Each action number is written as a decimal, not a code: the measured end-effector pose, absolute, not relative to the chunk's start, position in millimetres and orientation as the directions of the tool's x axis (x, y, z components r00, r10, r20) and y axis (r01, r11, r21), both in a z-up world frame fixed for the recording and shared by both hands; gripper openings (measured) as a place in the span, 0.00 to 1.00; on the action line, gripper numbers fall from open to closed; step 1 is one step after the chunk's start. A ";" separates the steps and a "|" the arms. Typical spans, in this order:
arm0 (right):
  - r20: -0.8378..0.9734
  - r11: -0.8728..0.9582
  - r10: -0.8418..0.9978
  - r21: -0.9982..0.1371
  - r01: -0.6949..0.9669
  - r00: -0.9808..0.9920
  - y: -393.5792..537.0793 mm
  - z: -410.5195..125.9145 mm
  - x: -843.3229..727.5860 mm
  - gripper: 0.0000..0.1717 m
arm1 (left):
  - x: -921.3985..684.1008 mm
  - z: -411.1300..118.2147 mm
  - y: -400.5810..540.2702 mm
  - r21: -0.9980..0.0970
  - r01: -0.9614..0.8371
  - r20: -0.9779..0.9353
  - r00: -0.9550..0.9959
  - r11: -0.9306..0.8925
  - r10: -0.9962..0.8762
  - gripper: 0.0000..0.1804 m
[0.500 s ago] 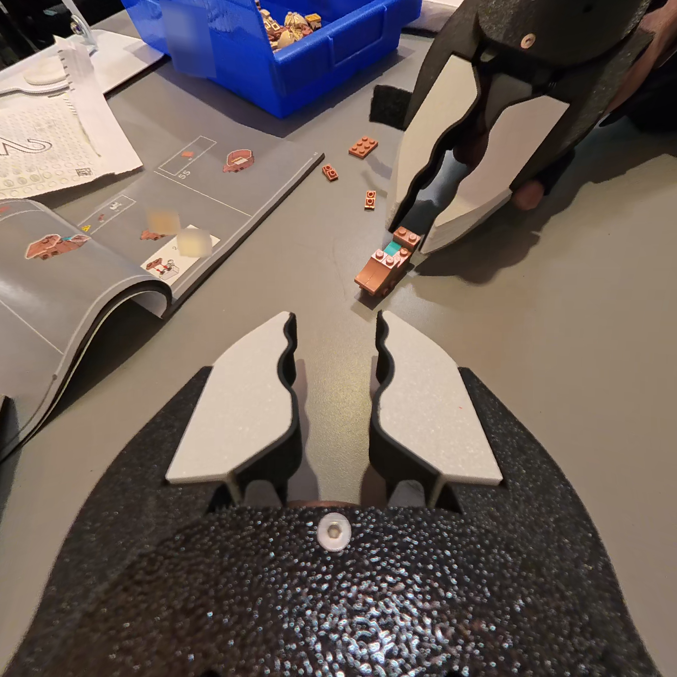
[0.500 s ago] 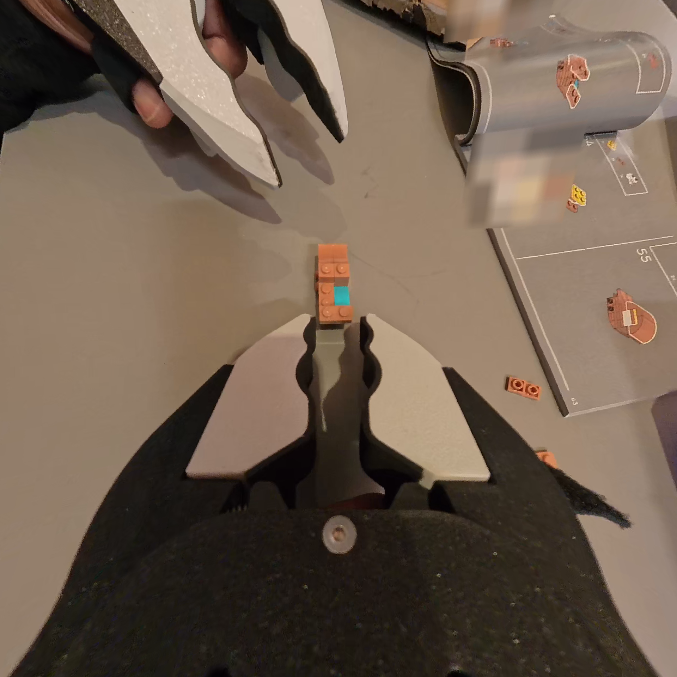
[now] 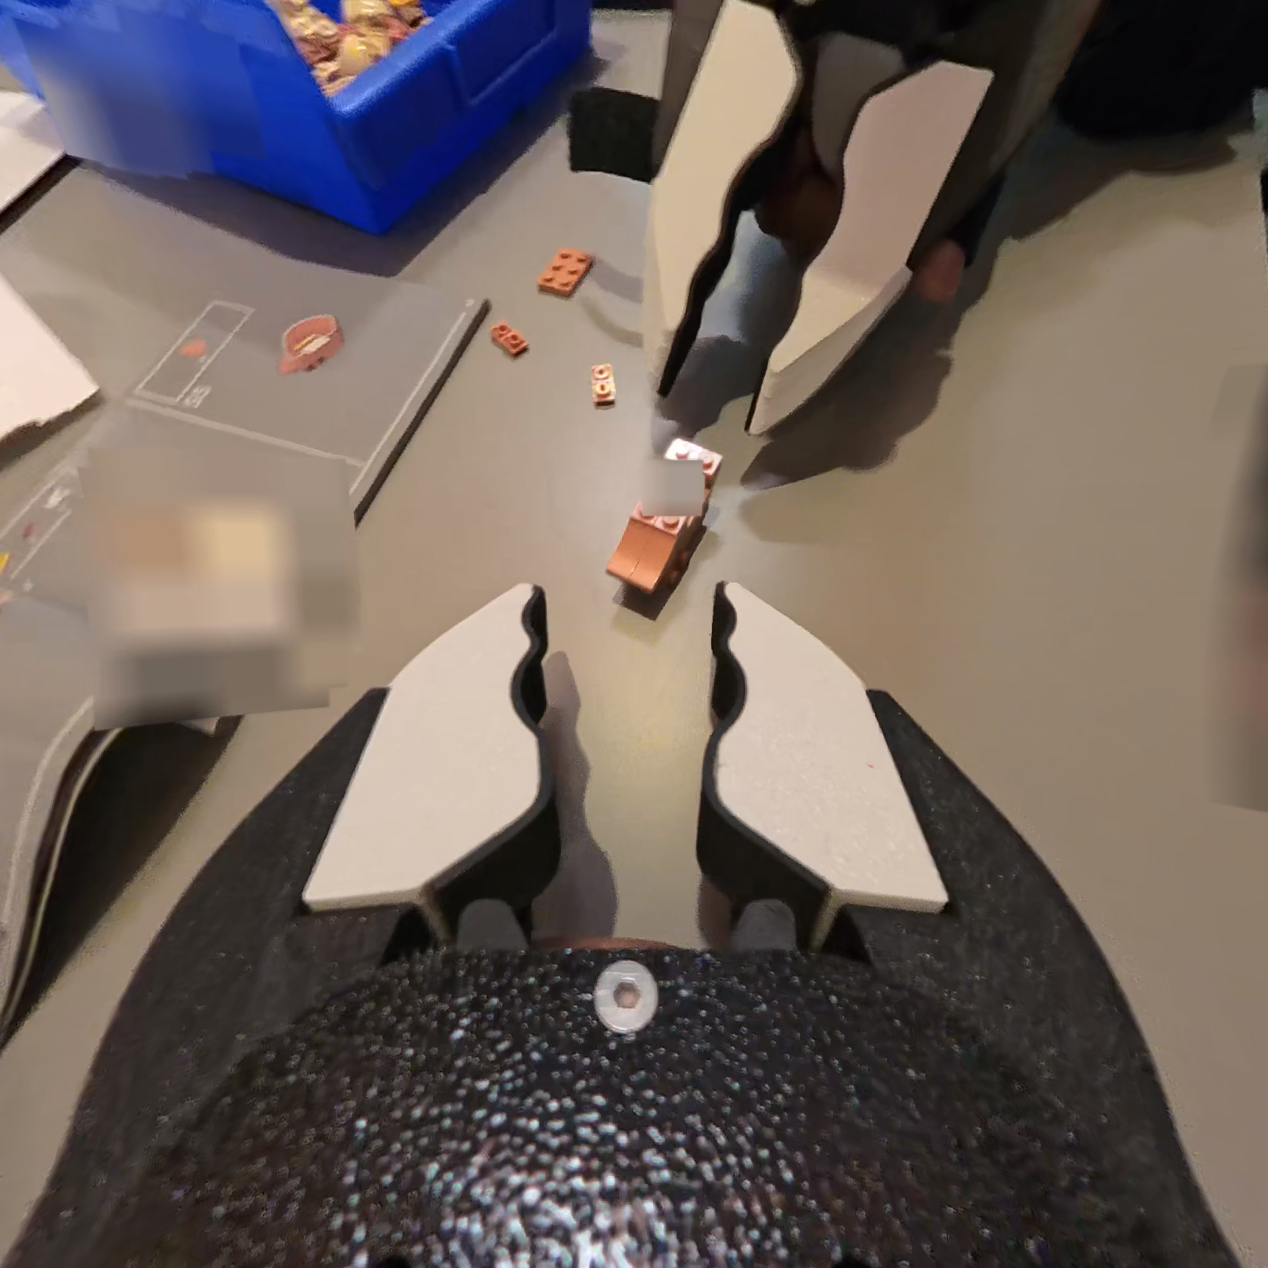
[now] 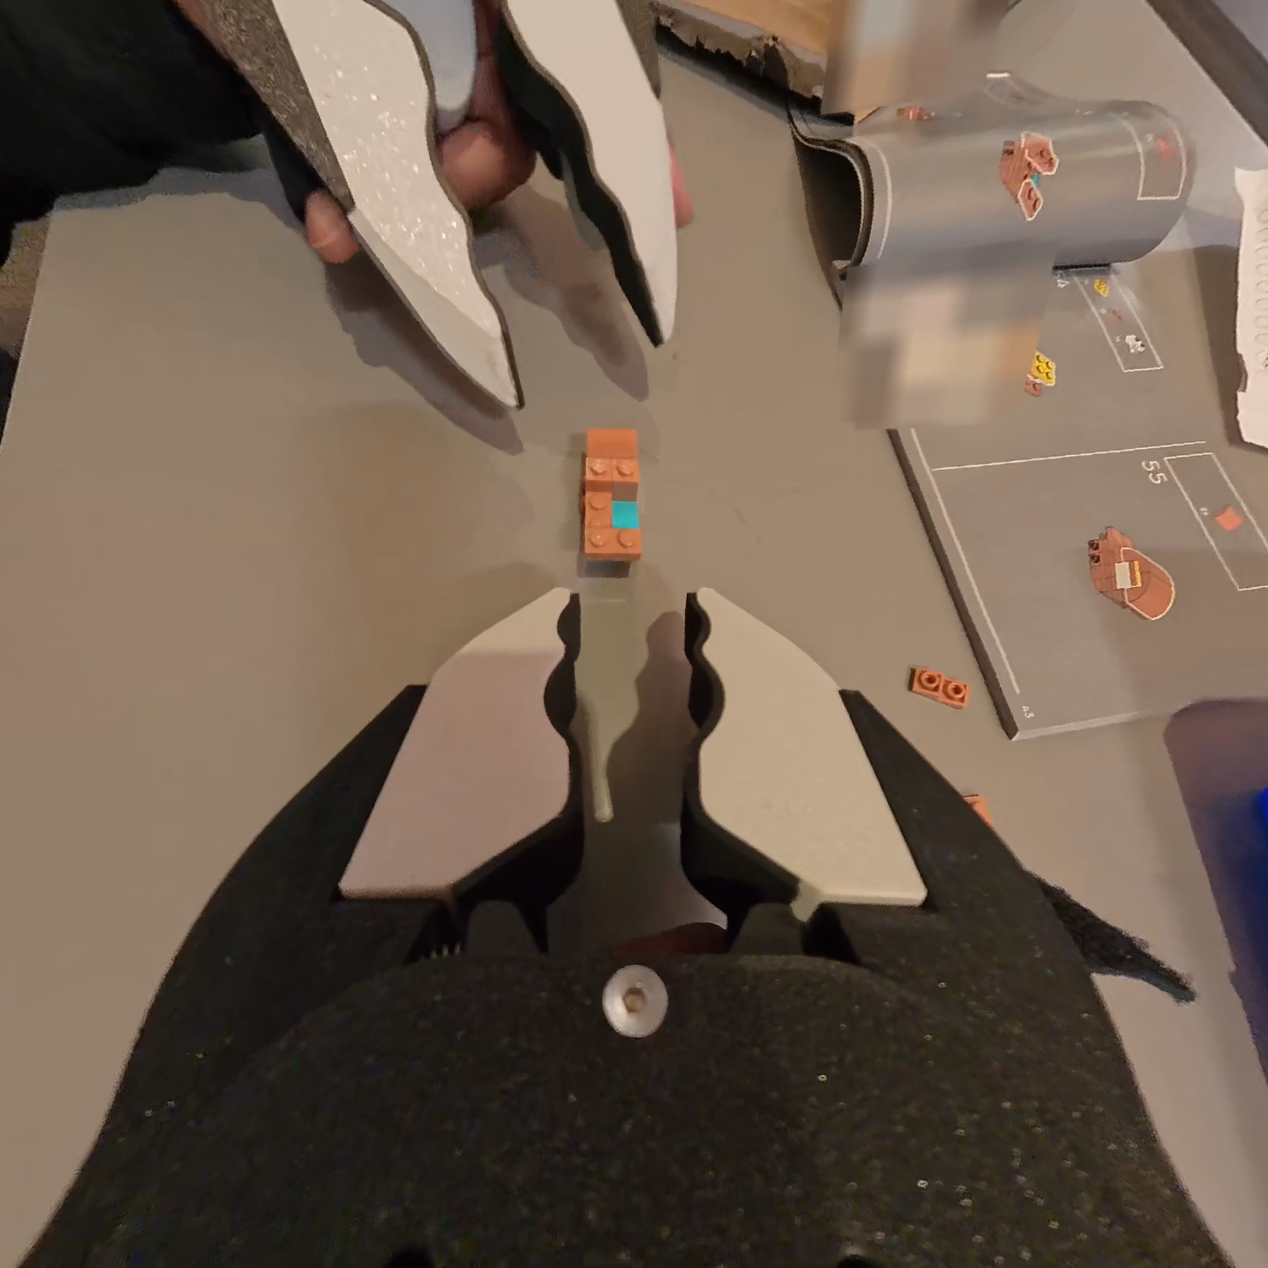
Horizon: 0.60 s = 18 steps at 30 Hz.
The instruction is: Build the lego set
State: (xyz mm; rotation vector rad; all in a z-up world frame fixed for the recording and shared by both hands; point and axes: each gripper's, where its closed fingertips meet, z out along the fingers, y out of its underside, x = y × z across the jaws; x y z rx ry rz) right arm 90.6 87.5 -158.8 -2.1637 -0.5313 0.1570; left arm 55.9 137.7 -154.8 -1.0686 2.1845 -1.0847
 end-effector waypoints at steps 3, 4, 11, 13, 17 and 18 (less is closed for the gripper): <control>0.088 -0.521 0.443 -0.785 0.336 0.892 86.2 -160.5 88.9 0.17 | 63.3 -159.8 128.9 -0.791 -0.396 -0.114 -0.653 0.466 -0.748 0.27; 0.090 -0.521 0.446 -0.783 0.339 0.891 86.0 -160.9 88.7 0.16 | 66.0 -160.5 126.1 -0.789 -0.384 -0.119 -0.670 0.479 -0.733 0.27; 0.091 -0.517 0.453 -0.784 0.344 0.887 85.2 -161.3 87.9 0.16 | 78.9 -167.3 116.3 -0.763 -0.359 -0.135 -0.725 0.538 -0.676 0.13; 0.094 -0.516 0.454 -0.783 0.348 0.886 85.0 -161.6 87.6 0.16 | 78.5 -169.8 115.4 -0.752 -0.373 -0.122 -0.733 0.544 -0.670 0.10; 0.092 -0.515 0.453 -0.785 0.345 0.887 85.3 -161.1 87.6 0.16 | 74.4 -167.4 116.9 -0.771 -0.453 0.019 -0.720 0.448 -0.694 0.09; 0.088 -0.515 0.452 -0.787 0.340 0.888 85.3 -160.8 87.8 0.16 | 75.5 -165.0 119.7 -0.779 -0.492 0.080 -0.693 0.389 -0.716 0.09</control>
